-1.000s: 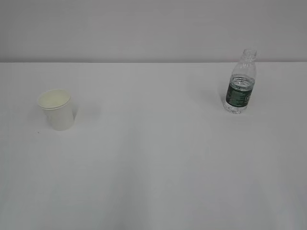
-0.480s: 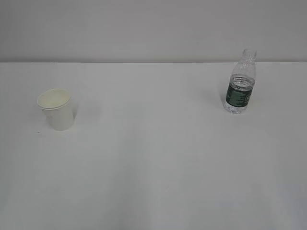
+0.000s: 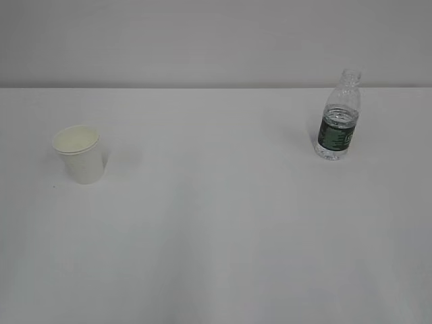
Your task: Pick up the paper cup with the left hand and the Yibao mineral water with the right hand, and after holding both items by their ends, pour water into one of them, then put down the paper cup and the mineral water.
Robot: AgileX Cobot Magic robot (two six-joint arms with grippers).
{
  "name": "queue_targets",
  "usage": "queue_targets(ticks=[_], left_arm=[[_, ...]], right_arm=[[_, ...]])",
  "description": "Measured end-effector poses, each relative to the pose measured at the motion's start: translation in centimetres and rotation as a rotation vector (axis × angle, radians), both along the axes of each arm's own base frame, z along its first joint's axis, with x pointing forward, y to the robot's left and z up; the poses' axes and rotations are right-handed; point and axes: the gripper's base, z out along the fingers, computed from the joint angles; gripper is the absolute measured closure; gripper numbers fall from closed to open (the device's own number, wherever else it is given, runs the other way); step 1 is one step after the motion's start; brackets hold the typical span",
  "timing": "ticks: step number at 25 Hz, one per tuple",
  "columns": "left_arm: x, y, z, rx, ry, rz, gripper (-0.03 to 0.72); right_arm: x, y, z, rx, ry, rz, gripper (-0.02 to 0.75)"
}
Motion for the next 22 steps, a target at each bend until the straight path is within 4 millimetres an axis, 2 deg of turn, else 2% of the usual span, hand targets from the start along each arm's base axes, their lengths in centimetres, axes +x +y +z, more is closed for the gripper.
queue_targets(ticks=[16, 22], left_arm=[[0.0, 0.0, 0.1, -0.002, -0.01, -0.002, 0.284], [0.3, -0.1, 1.6, -0.004, -0.158, -0.003, 0.284]], right_arm=[[0.0, 0.0, 0.8, -0.003, -0.062, 0.005, 0.148], [0.0, 0.0, 0.8, -0.003, -0.066, 0.006, 0.148]])
